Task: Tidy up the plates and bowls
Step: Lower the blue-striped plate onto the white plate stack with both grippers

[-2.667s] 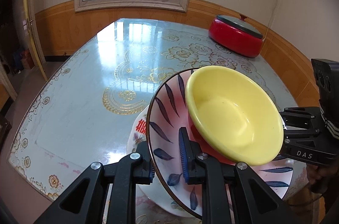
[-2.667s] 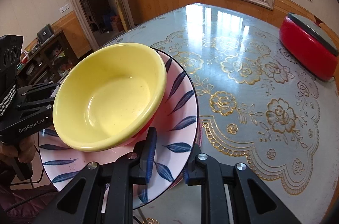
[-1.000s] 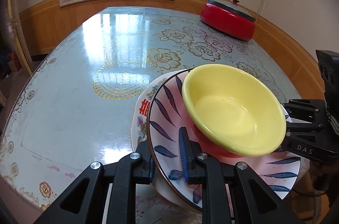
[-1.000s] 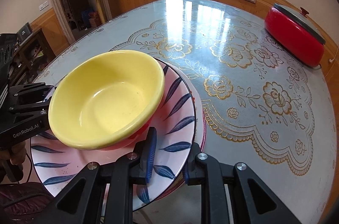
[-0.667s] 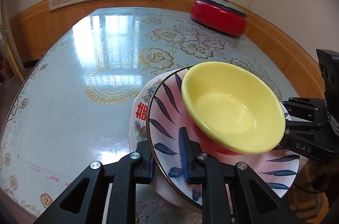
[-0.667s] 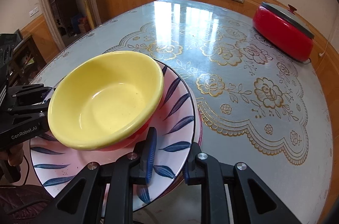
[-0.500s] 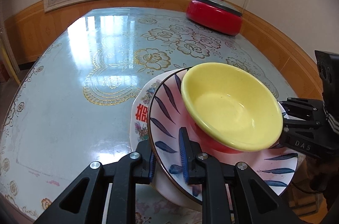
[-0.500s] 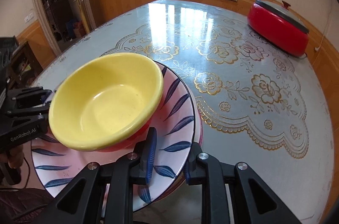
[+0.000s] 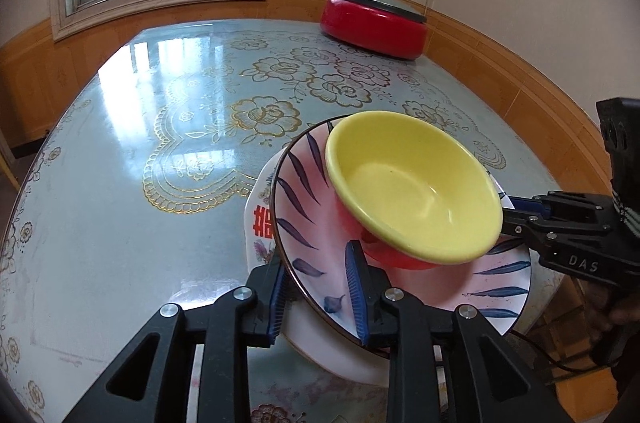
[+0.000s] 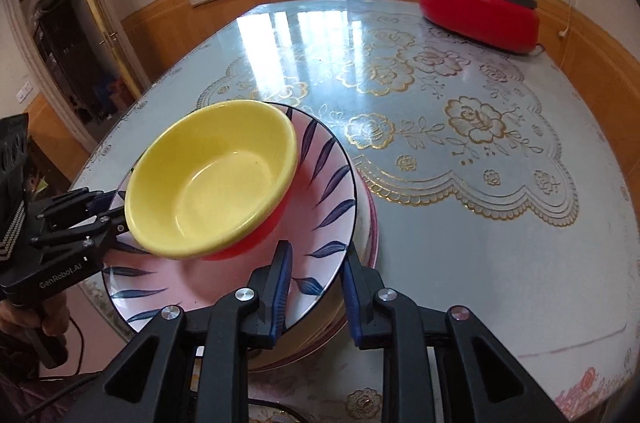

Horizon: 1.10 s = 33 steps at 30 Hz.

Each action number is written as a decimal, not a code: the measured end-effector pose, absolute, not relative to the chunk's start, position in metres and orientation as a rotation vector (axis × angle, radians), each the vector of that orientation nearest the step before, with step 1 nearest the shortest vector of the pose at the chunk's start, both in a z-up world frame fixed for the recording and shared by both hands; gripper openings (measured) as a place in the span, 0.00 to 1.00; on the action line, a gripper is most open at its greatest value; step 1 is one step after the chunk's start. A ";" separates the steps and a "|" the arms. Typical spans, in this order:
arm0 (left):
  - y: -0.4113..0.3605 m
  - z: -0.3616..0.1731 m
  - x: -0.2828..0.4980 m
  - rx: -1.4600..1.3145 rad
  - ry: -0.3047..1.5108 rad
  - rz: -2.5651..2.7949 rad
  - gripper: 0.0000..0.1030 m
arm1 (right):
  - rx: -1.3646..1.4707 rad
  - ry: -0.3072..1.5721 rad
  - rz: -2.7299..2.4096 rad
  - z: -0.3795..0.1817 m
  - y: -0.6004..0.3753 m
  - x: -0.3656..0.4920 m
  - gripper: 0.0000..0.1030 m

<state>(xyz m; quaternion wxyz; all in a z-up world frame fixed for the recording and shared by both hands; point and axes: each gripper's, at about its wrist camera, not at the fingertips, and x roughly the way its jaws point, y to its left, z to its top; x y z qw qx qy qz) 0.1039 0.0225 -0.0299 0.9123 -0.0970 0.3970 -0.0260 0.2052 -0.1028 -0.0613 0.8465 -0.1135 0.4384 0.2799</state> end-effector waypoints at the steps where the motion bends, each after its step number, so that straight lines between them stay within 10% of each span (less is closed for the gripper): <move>1: 0.024 -0.030 0.105 -0.201 0.820 -0.061 0.26 | -0.233 0.929 0.576 -0.061 -0.103 0.203 0.18; 33: 0.003 -0.031 0.097 -0.211 0.802 0.148 0.26 | -0.242 0.945 0.565 -0.059 -0.103 0.200 0.20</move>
